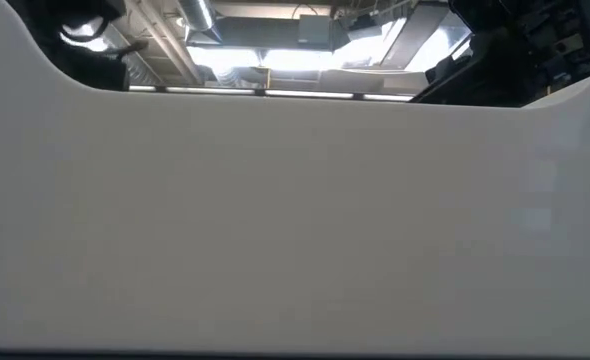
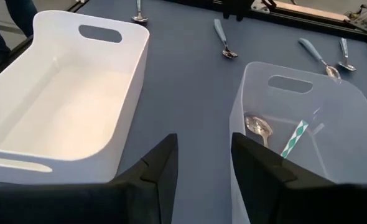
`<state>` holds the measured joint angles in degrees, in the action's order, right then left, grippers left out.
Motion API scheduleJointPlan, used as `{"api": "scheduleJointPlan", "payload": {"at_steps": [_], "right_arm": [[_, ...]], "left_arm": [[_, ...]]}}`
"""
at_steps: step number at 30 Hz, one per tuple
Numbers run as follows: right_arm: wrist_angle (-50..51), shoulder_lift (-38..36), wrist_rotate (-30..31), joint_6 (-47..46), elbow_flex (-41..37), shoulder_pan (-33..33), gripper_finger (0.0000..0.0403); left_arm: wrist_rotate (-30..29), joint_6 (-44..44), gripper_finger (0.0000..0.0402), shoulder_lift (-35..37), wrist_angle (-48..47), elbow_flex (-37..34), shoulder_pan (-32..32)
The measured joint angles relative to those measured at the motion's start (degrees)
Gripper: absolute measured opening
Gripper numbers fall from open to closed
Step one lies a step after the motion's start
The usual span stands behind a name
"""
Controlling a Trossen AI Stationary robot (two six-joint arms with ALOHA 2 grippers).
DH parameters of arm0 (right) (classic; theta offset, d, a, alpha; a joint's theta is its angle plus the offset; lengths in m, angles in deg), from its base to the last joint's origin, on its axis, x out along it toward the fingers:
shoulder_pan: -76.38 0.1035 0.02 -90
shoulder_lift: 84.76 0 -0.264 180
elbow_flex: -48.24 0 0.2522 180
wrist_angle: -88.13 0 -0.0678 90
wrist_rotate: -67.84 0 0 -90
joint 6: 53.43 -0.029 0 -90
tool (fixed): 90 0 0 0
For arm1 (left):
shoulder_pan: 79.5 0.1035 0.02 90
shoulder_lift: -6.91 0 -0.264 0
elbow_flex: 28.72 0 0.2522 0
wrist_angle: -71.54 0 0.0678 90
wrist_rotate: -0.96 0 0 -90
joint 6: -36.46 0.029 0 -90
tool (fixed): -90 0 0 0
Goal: Sort silverware by color (type)
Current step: Put the middle left blue spoon into the white bin
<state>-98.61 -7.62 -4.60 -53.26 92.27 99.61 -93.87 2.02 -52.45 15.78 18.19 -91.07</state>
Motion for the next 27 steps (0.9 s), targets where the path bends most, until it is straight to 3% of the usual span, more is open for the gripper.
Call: {"api": "scheduleJointPlan", "payload": {"at_steps": [20, 27], "right_arm": [[1.2, 0.0, 0.0, -0.2, 0.0, 0.0, 0.0140], [1.3, 0.0, 0.0, -0.3, 0.0, 0.0, 0.0140]], "left_arm": [[3.9, 0.5, 0.0116, -19.3, 0.1, 0.3, 0.0], [3.2, 0.7, 0.0046, -19.7, 1.1, 0.2, -0.3]]}}
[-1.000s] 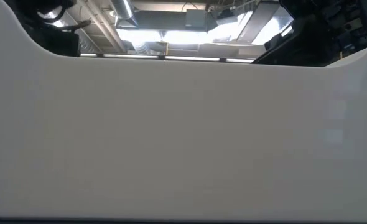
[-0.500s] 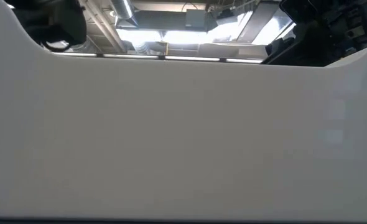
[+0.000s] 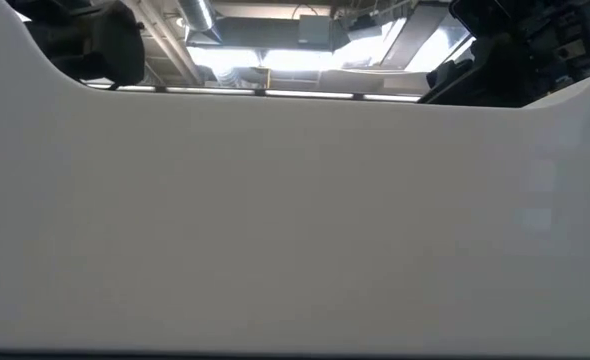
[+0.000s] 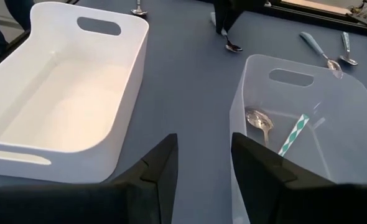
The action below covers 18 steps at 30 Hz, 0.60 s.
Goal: Sort silverware by color (type)
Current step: Put the middle left blue spoon into the white bin
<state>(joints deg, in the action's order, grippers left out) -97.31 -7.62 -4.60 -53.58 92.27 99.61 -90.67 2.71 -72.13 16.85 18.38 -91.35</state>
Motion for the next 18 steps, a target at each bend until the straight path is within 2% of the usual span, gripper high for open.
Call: {"api": "scheduleJointPlan", "payload": {"at_steps": [2, 7, 10, 13, 18], "right_arm": [[0.0, 0.0, 0.0, -0.3, 0.0, 0.0, 0.0140], [3.3, -0.9, 0.4, -2.5, 0.0, 0.4, 0.0140], [6.3, -3.2, 0.5, -4.7, 0.1, 1.5, 0.0140], [9.9, -6.6, 0.9, -6.9, 0.1, 3.3, 0.0140], [17.5, -13.4, 1.4, -11.4, 0.1, 6.4, 0.0140]], "left_arm": [[0.0, 0.5, 0.0026, 0.0, 0.0, 0.0, 0.0], [-2.2, 0.0, 0.0025, -0.4, -3.2, 3.1, -1.6], [-5.1, -0.3, 0.0032, -0.1, -6.1, 8.3, -3.1], [-5.6, -0.3, 0.0036, -0.3, -8.0, 14.2, -5.1], [-9.8, -2.0, 0.0031, -0.2, -7.7, 25.8, -9.3]]}}
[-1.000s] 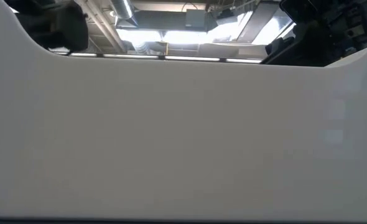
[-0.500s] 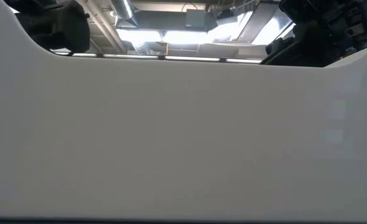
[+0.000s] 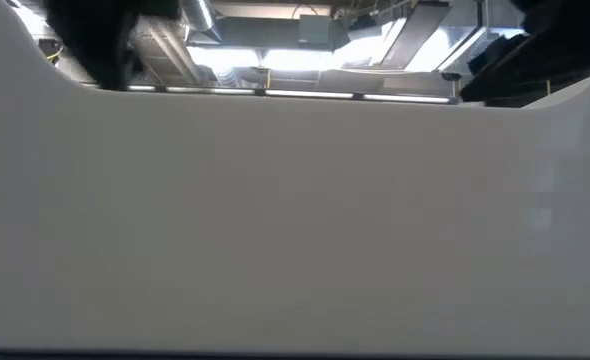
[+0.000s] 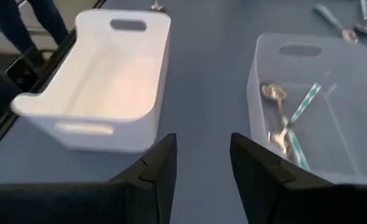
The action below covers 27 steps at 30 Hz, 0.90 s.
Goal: Sort silverware by color (type)
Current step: Put the middle left blue spoon into the white bin
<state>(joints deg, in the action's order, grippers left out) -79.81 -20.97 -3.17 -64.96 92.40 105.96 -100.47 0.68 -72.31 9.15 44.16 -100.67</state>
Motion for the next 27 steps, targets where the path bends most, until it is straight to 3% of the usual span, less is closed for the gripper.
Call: {"api": "scheduleJointPlan", "payload": {"at_steps": [4, 8, 18, 27], "right_arm": [[6.4, -4.4, 0.1, -4.0, 0.0, 2.4, 0.0140], [11.1, -7.0, 0.0, -7.8, 0.0, 4.4, 0.0140], [24.7, -11.1, -2.1, -17.1, 0.8, 6.8, 0.0140], [28.9, -11.6, -4.3, -20.0, 1.7, 6.8, 0.0140]], "left_arm": [[-6.1, 0.3, 0.0033, -0.2, 2.9, 7.5, -4.1], [-8.2, 3.5, 0.0034, -0.9, 12.5, 9.7, -6.5], [-3.8, 10.4, 0.0034, -12.5, 34.2, 9.8, -7.9], [-0.9, 12.4, 0.0035, -26.8, 34.9, 15.9, -8.3]]}}
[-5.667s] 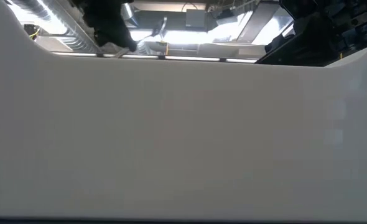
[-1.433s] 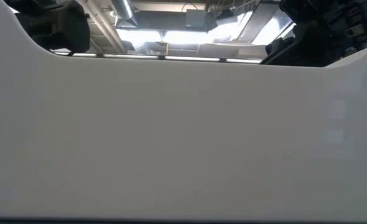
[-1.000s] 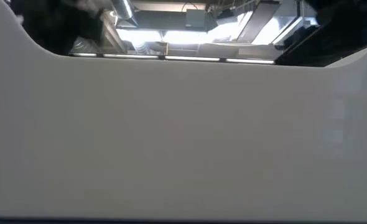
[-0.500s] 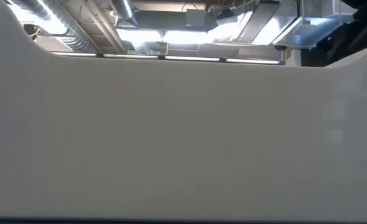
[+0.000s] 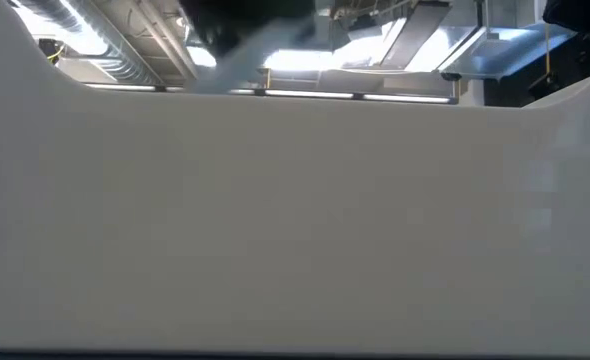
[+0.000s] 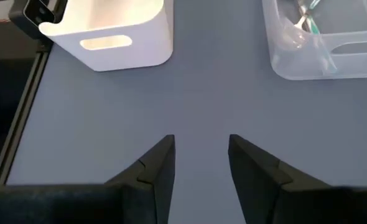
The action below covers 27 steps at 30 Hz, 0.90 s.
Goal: Sort silverware by color (type)
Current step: Put the middle left blue spoon into the white bin, then put the middle right blue spoon into the white bin
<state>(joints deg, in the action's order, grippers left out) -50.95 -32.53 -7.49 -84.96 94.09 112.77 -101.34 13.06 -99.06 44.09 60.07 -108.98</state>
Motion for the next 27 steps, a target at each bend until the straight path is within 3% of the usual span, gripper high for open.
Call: {"api": "scheduleJointPlan", "payload": {"at_steps": [10, 16, 22, 27], "right_arm": [[1.2, 0.0, 2.3, -3.1, 0.0, 0.0, 0.0140], [11.1, 0.0, 7.5, -13.6, 0.1, -1.0, 0.0140], [25.2, 0.1, 7.3, -26.8, 0.1, -7.5, 0.0140], [31.7, 0.2, 3.5, -29.6, 0.1, -15.8, 0.0140]], "left_arm": [[5.0, -2.0, 0.0035, -7.4, -0.9, 0.1, 0.6], [5.6, -1.9, 0.0036, -9.8, -1.6, 0.1, 1.8], [6.0, -2.6, 0.0071, -10.0, -3.2, 0.2, 3.3], [11.1, -4.1, 0.0116, -9.4, -3.4, 0.2, 3.6]]}}
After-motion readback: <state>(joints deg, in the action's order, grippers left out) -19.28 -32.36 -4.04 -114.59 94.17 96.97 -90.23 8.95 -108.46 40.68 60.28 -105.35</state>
